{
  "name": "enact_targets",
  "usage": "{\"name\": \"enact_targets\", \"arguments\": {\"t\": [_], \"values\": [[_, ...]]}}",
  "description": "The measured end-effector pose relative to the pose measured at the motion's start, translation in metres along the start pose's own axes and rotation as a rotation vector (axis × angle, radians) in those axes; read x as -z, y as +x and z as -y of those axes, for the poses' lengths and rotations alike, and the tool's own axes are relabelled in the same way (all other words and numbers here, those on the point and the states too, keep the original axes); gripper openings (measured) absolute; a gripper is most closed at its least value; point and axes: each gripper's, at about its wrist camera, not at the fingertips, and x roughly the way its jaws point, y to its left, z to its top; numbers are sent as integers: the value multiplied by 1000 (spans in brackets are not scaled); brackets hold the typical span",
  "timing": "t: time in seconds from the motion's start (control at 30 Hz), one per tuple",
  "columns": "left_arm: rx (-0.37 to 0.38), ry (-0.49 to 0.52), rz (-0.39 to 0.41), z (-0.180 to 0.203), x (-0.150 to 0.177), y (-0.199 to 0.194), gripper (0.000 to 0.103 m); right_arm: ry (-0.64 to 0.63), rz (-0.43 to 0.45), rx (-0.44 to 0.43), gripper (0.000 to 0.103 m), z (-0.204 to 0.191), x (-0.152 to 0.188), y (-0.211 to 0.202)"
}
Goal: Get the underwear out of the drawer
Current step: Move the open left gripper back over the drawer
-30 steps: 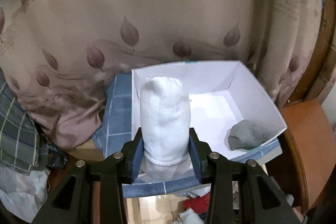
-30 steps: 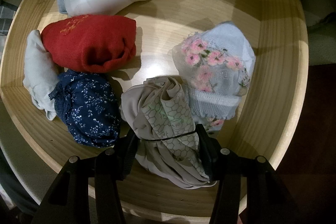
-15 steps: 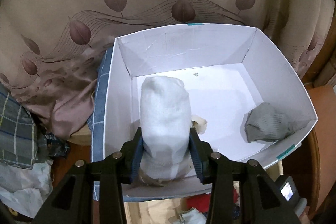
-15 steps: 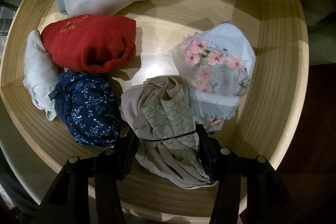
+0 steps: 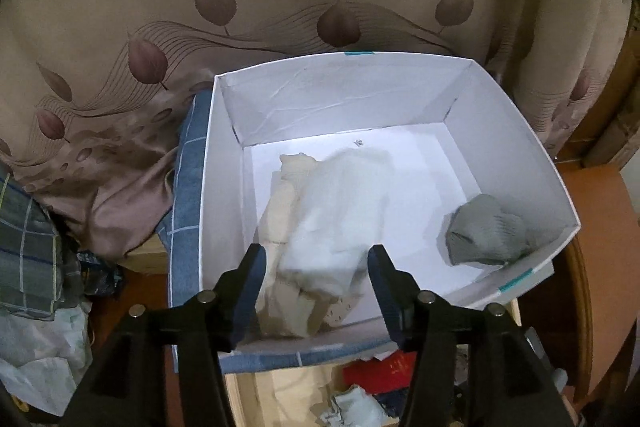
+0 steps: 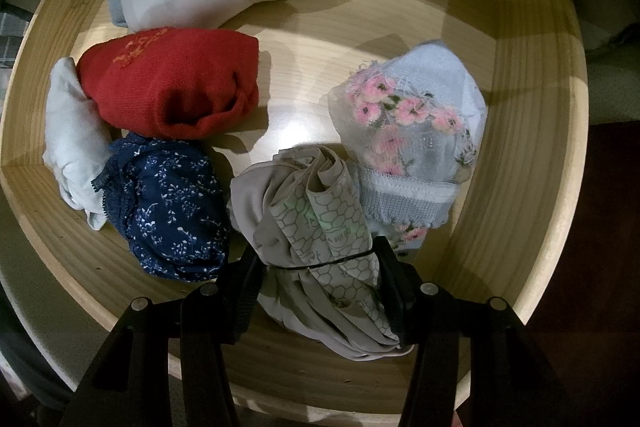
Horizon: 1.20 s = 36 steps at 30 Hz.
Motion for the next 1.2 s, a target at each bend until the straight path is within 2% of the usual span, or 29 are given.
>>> {"name": "enact_targets", "arguments": {"t": [0.23,0.47,0.6,0.73,0.87,1.07,1.2], "values": [[17,15,-8,-9,20,-26,54,-6,-12,20,51,-2,-2,3],[3,57,-29,-21,73,-45,54,-15,-34,51,52,-11,-5,7],[14,22,-74,-27,106,-36,54,-36,-60,91,54,-18,-6,12],[-44,-17,-72,-29,140,-23,54,-35,-60,92,55,-20,-7,13],[-60,-78,-105,-29,171,-2,54,-42,-65,96,56,-22,-7,13],[-78,-140,-147,-29,200,25,54,-42,-65,94,57,-21,-6,15],[-104,-147,-146,-28,211,35,54,-42,-63,97,55,-21,-6,15]]}}
